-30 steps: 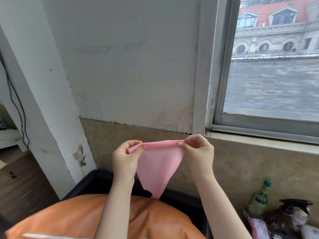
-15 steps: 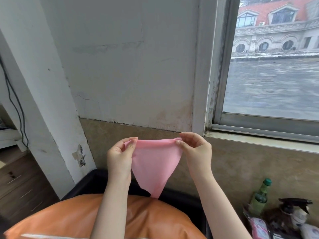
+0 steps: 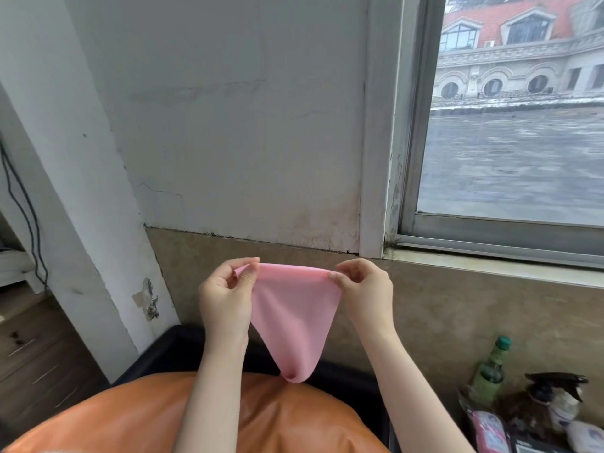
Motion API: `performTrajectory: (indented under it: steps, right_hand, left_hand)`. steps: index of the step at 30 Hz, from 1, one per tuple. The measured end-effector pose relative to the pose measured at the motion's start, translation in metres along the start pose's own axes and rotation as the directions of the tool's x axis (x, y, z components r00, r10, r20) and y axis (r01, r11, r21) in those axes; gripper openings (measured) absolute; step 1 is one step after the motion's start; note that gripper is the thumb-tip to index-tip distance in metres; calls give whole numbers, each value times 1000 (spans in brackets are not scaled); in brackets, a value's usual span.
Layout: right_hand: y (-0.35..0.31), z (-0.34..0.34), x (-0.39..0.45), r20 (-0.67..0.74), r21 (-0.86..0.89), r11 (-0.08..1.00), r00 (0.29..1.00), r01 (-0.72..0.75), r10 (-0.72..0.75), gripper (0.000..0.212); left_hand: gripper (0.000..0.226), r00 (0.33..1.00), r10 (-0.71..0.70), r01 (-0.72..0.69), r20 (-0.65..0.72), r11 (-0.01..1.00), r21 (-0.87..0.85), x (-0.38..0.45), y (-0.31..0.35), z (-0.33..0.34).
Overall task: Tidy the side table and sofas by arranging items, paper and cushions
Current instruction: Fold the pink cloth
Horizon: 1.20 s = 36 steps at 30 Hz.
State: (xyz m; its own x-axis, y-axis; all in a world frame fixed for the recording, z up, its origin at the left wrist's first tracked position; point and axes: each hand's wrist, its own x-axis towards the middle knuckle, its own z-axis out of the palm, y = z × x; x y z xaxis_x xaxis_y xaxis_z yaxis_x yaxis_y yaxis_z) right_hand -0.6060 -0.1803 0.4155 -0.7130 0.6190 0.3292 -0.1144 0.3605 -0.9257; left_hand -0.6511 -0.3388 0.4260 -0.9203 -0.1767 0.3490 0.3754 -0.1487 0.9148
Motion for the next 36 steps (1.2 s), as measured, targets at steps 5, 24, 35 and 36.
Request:
performTrajectory:
  steps: [5,24,35,36]
  right_hand:
    - [9,-1,7,104,124,964,970,-234,222,16]
    - [13,-2,6,99,492,851,983,-184,156,29]
    - [15,-9,13,309,-36,983,937,180,-161,55]
    - [15,-10,13,352,-95,972,921,213,-167,52]
  left_hand:
    - [24,999,28,-30,37,998,59,-2,1,2]
    - [26,999,11,-18,36,982,190,3,-9,-8]
    - [14,970,188,-244,155,770,590,1,-11,-10]
    - [13,961,206,-278,187,736,618,1,-12,-11]
